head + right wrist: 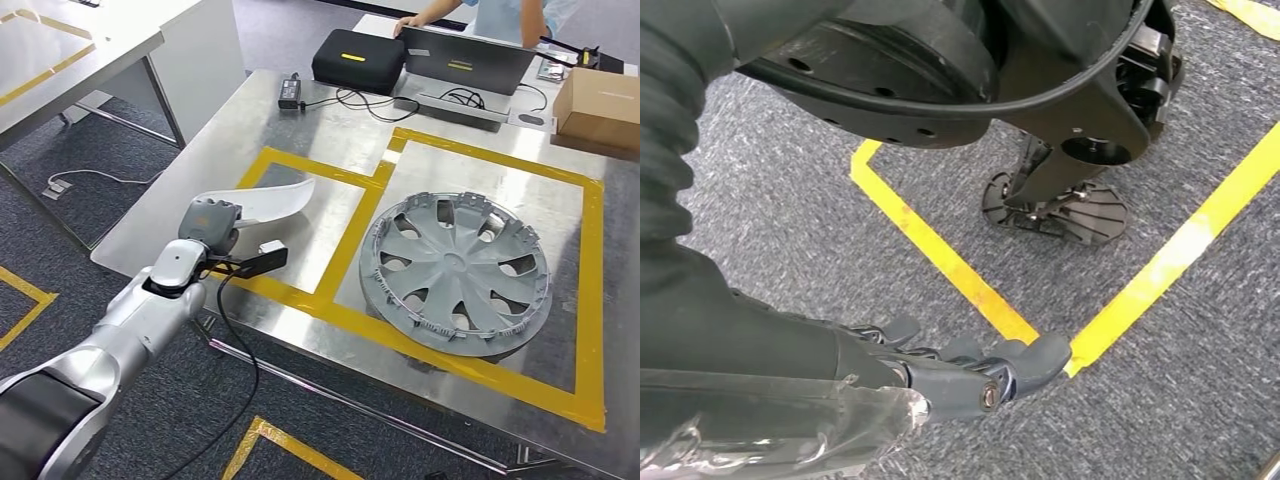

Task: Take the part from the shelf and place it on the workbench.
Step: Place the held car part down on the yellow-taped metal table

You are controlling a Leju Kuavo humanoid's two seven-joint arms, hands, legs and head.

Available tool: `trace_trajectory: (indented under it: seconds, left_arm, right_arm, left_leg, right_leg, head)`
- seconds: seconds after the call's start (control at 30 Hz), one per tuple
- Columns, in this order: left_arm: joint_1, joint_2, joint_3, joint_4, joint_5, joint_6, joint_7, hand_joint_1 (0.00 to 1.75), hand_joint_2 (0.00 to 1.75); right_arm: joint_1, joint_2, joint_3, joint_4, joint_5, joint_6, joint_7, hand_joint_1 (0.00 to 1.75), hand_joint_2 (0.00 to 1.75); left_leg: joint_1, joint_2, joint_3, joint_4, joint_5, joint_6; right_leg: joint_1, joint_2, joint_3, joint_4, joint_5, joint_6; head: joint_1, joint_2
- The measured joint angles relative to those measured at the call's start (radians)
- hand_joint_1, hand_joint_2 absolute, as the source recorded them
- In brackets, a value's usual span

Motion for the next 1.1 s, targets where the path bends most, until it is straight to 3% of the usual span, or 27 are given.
trace_trajectory:
  seconds: [0.43, 0.57, 0.6, 0.7, 0.8, 0.83, 0.93, 1.1]
  left_arm:
    - [-0.001, -0.010, 0.017, 0.053, 0.001, 0.025, -0.006, 1.75, 1.75]
    - [-0.002, -0.014, 0.021, 0.058, 0.000, 0.026, -0.011, 1.75, 1.75]
    - [-0.002, -0.015, 0.021, 0.059, -0.001, 0.026, -0.012, 1.75, 1.75]
    - [-0.002, -0.018, 0.023, 0.059, -0.002, 0.025, -0.017, 1.58, 1.75]
    - [-0.002, -0.022, 0.030, 0.059, 0.001, 0.029, -0.020, 0.42, 1.75]
    - [-0.002, -0.023, 0.031, 0.059, 0.001, 0.032, -0.022, 0.04, 1.31]
    - [-0.002, -0.024, 0.036, 0.059, 0.002, 0.042, -0.029, 0.00, 0.00]
    - [-0.002, -0.026, 0.043, 0.059, 0.008, 0.063, -0.053, 0.00, 0.00]
  right_arm:
    - [0.000, 0.000, 0.000, -0.001, 0.012, -0.006, 0.000, 0.00, 1.75]
    - [0.000, 0.000, 0.000, -0.001, 0.015, -0.008, 0.000, 0.00, 0.00]
    - [0.001, 0.000, 0.000, -0.001, 0.015, -0.009, 0.000, 0.00, 0.00]
    - [0.001, 0.000, 0.000, -0.001, 0.017, -0.010, 0.000, 0.00, 0.00]
    - [0.001, 0.000, 0.000, -0.001, 0.020, -0.010, 0.000, 0.00, 0.00]
    - [0.001, 0.000, 0.000, -0.001, 0.020, -0.010, 0.000, 0.00, 0.00]
    - [0.001, 0.000, 0.000, -0.001, 0.021, -0.010, 0.000, 0.00, 0.00]
    - [0.002, 0.000, -0.001, -0.001, 0.026, -0.011, 0.000, 0.00, 0.00]
  left_leg:
    - [0.000, 0.000, 0.000, 0.000, 0.000, 0.000]
    - [0.000, 0.000, 0.000, 0.000, 0.000, 0.000]
    - [0.000, 0.000, 0.000, 0.000, 0.000, 0.000]
    - [0.000, 0.000, 0.000, 0.000, 0.000, 0.000]
    - [0.000, 0.000, 0.000, 0.000, 0.000, 0.000]
    - [0.000, 0.000, 0.000, 0.000, 0.000, 0.000]
    - [0.000, 0.000, 0.000, 0.000, 0.000, 0.000]
    - [0.000, 0.000, 0.000, 0.000, 0.000, 0.000]
  right_leg:
    - [0.000, 0.000, 0.000, 0.000, 0.000, 0.000]
    - [0.000, 0.000, 0.000, 0.000, 0.000, 0.000]
    - [0.000, 0.000, 0.000, 0.000, 0.000, 0.000]
    - [0.000, 0.000, 0.000, 0.000, 0.000, 0.000]
    - [0.000, 0.000, 0.000, 0.000, 0.000, 0.000]
    - [0.000, 0.000, 0.000, 0.000, 0.000, 0.000]
    - [0.000, 0.000, 0.000, 0.000, 0.000, 0.000]
    - [0.000, 0.000, 0.000, 0.000, 0.000, 0.000]
  head:
    - [0.000, 0.000]
    - [0.000, 0.000]
    - [0.000, 0.000]
    - [0.000, 0.000]
    - [0.000, 0.000]
    - [0.000, 0.000]
    - [0.000, 0.000]
    - [0.000, 0.000]
